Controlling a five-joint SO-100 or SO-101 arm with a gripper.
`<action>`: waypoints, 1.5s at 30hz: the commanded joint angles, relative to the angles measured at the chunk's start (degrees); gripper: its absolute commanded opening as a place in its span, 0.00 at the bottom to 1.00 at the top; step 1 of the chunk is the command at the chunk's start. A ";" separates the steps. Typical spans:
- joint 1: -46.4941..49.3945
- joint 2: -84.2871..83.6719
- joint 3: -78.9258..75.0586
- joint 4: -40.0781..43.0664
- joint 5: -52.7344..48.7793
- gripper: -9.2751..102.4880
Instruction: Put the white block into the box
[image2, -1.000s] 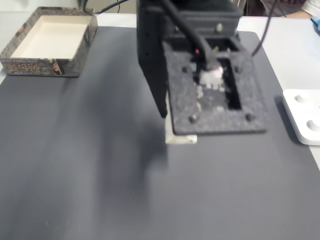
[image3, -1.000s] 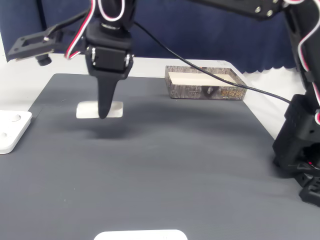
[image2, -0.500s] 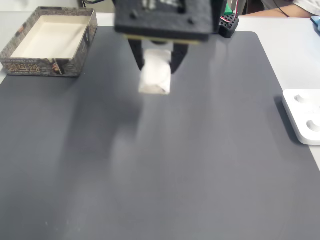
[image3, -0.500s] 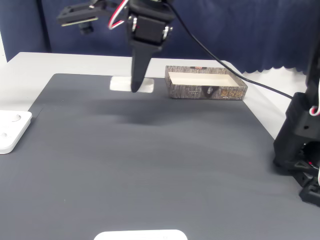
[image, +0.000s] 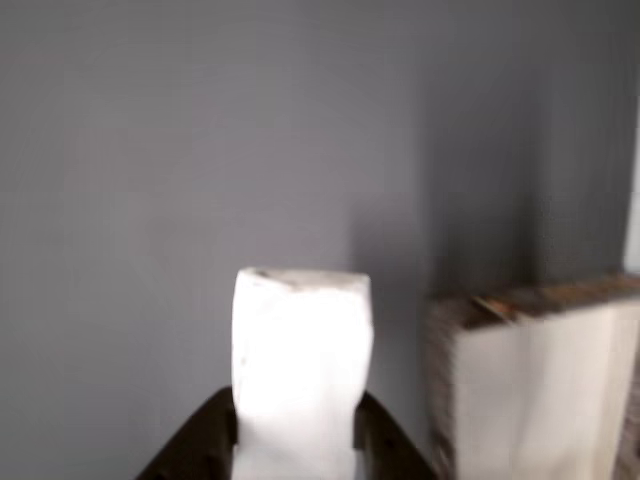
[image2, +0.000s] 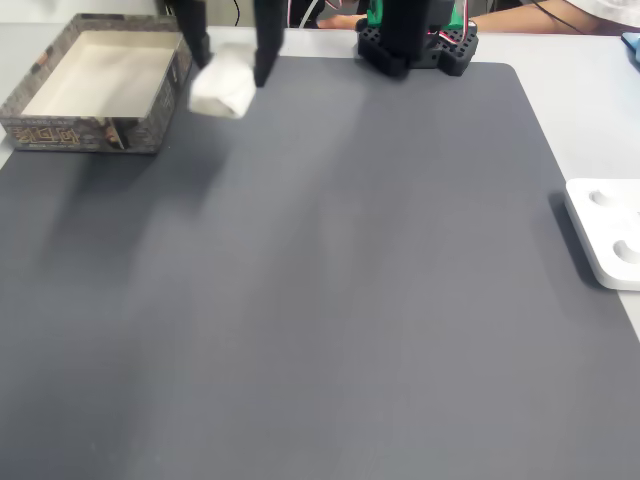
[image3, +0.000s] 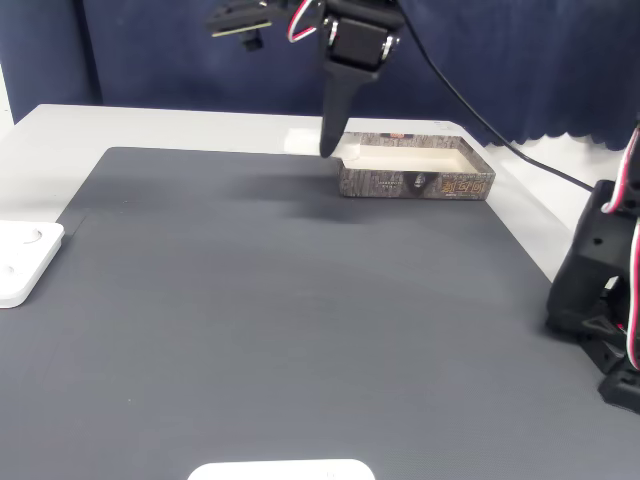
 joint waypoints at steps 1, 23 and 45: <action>7.03 4.48 -0.18 -0.79 4.04 0.07; 30.32 -10.99 -9.49 -7.38 26.54 0.07; 30.94 -19.60 -14.06 -11.16 36.30 0.07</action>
